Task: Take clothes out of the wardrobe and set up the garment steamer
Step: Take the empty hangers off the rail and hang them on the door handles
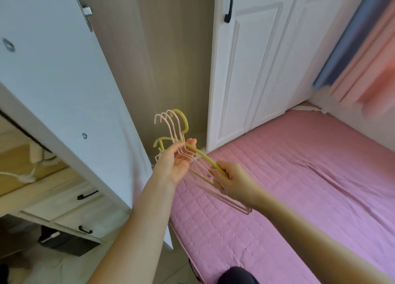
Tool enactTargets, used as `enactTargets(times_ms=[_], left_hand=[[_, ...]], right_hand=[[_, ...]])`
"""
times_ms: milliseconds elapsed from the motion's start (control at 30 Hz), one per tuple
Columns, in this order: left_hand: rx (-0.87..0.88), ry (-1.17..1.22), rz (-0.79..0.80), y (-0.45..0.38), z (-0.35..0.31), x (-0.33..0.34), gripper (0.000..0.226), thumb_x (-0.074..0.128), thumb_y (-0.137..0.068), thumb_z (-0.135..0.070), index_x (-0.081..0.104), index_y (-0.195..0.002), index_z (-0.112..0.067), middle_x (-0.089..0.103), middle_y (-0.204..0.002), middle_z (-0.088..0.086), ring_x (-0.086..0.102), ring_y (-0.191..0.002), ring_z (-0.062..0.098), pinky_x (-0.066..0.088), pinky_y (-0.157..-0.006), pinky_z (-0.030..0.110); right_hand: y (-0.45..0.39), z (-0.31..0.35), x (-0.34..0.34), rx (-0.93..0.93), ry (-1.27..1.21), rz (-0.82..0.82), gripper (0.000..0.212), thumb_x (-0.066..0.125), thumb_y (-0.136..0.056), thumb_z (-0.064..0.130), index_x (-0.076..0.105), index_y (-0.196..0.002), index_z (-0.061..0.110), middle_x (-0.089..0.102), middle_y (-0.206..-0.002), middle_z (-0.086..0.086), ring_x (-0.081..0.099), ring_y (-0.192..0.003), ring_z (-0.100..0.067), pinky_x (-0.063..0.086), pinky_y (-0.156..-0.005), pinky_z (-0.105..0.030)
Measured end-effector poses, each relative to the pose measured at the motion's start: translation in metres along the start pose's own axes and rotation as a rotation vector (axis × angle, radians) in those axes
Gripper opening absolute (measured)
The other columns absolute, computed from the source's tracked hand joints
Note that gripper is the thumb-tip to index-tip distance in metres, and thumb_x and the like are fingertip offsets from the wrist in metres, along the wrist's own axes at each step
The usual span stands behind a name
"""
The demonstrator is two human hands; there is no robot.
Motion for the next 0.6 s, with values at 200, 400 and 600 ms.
enactTargets(times_ms=[200,400,600], left_hand=[[-0.186,0.012,-0.011,0.028,0.034,-0.006,0.015,0.044,-0.091,0.009,0.053,-0.103,0.004,0.054,-0.117,0.025,0.054,-0.121,0.036,0.044,-0.103,0.042],[-0.253,-0.123,-0.013,0.061,0.07,-0.007,0.019,0.042,-0.09,0.014,0.055,-0.09,0.001,0.057,-0.098,0.018,0.059,-0.099,0.033,0.041,-0.106,0.041],[-0.282,-0.184,-0.018,0.091,0.096,-0.016,0.015,0.045,-0.089,0.014,0.057,-0.091,0.003,0.057,-0.093,0.017,0.059,-0.097,0.029,0.039,-0.108,0.04]], right_hand=[[0.057,-0.018,0.002,0.12,-0.083,0.012,0.03,0.042,-0.1,0.021,0.058,-0.086,0.001,0.051,-0.062,0.002,0.049,-0.057,-0.014,0.044,-0.049,-0.023],[0.101,-0.036,-0.013,0.243,-0.107,0.127,0.019,0.049,-0.095,0.011,0.063,-0.1,0.0,0.067,-0.072,-0.006,0.058,-0.058,-0.016,0.045,-0.054,-0.02],[0.124,-0.035,-0.013,0.313,-0.14,0.302,0.026,0.052,-0.096,0.024,0.062,-0.106,0.002,0.074,-0.097,-0.006,0.071,-0.089,-0.021,0.056,-0.08,-0.031]])
Point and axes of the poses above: each hand's wrist, its own y-axis away from the middle knuckle, its own x-axis out of the palm, z = x × y, the point moved 3 cm from there along -y, towards the middle knuckle
